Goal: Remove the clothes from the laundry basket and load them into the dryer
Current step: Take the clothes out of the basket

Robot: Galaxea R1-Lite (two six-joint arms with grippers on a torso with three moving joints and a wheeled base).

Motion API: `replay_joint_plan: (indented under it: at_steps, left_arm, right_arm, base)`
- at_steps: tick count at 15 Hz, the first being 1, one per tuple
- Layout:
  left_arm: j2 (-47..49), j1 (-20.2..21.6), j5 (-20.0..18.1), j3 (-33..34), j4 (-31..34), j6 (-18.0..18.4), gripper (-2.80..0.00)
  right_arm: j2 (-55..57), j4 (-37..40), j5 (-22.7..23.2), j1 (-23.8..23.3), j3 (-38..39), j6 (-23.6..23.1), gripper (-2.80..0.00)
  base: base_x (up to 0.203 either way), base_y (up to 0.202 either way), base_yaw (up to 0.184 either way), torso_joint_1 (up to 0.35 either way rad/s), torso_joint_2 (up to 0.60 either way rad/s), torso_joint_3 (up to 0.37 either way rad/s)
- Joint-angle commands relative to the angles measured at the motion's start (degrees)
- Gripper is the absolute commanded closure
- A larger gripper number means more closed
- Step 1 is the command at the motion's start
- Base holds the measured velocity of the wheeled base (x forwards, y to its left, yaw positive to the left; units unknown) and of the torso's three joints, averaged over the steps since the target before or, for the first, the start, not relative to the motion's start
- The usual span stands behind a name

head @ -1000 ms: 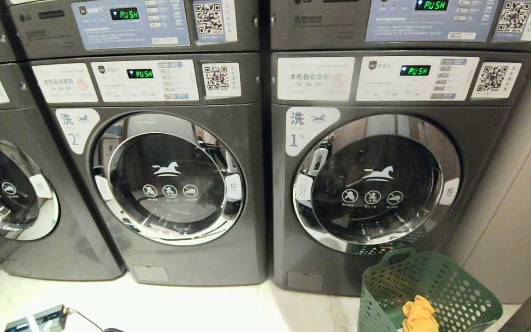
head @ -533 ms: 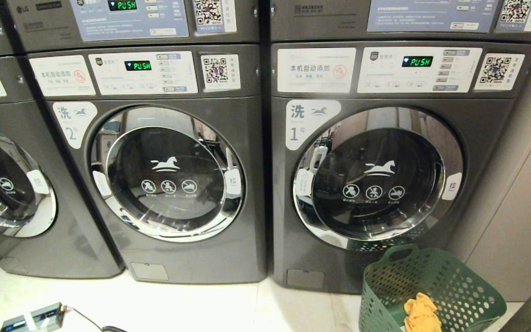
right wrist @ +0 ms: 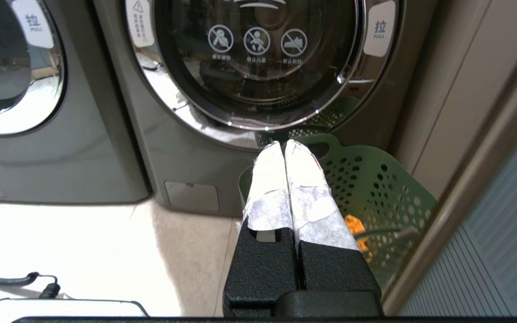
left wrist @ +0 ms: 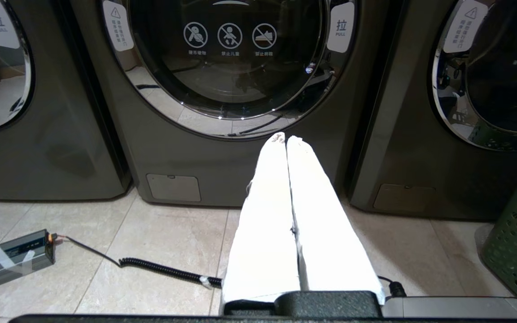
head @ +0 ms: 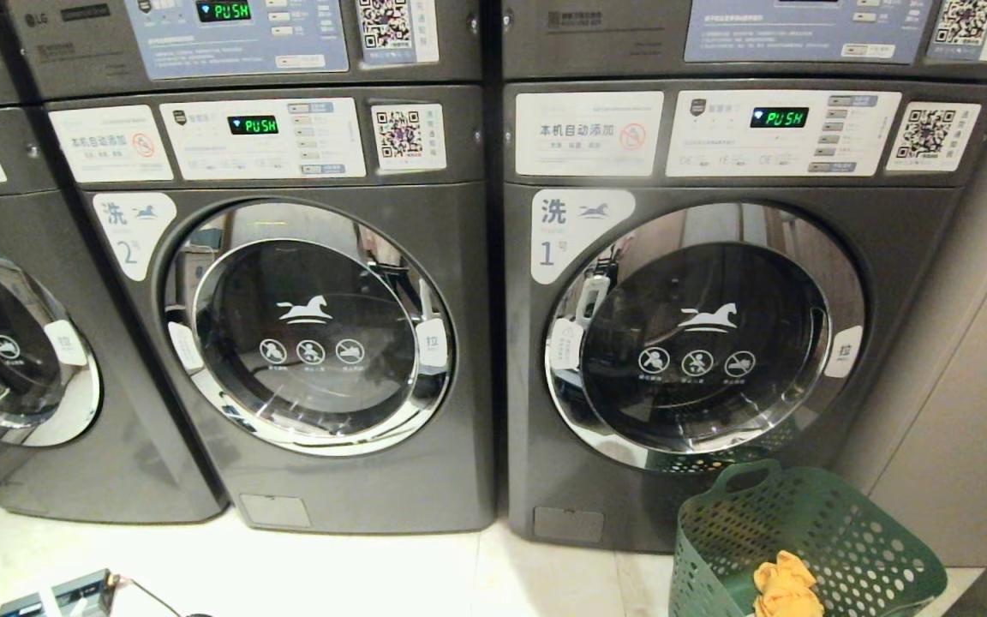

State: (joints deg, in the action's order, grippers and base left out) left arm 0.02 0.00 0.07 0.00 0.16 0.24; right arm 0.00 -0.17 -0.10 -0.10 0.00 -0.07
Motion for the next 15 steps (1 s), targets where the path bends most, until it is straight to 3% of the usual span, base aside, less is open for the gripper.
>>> replay_joint_plan:
  at_steps: [1, 4, 15]
  left_arm:
    - [-0.02, 0.08, 0.01, 0.0, 0.02, 0.02, 0.0]
    - [-0.02, 0.07, 0.01, 0.0, 0.02, 0.02, 0.0]
    - [-0.02, 0.0, 0.01, 0.0, 0.02, 0.01, 0.0]
  right_arm:
    - [-0.09, -0.01, 0.01, 0.01, 0.0, -0.01, 0.0]
    - [-0.09, -0.01, 0.01, 0.01, 0.0, -0.01, 0.0]
    - [-0.09, -0.01, 0.01, 0.01, 0.0, -0.01, 0.0]
  base:
    - [0.19, 0.0, -0.001, 0.002, 0.0, 0.002]
    - [0.158, 0.0, 0.0, 0.003, 0.0, 0.003]
    - [0.0, 0.0, 0.0, 0.0, 0.0, -0.01]
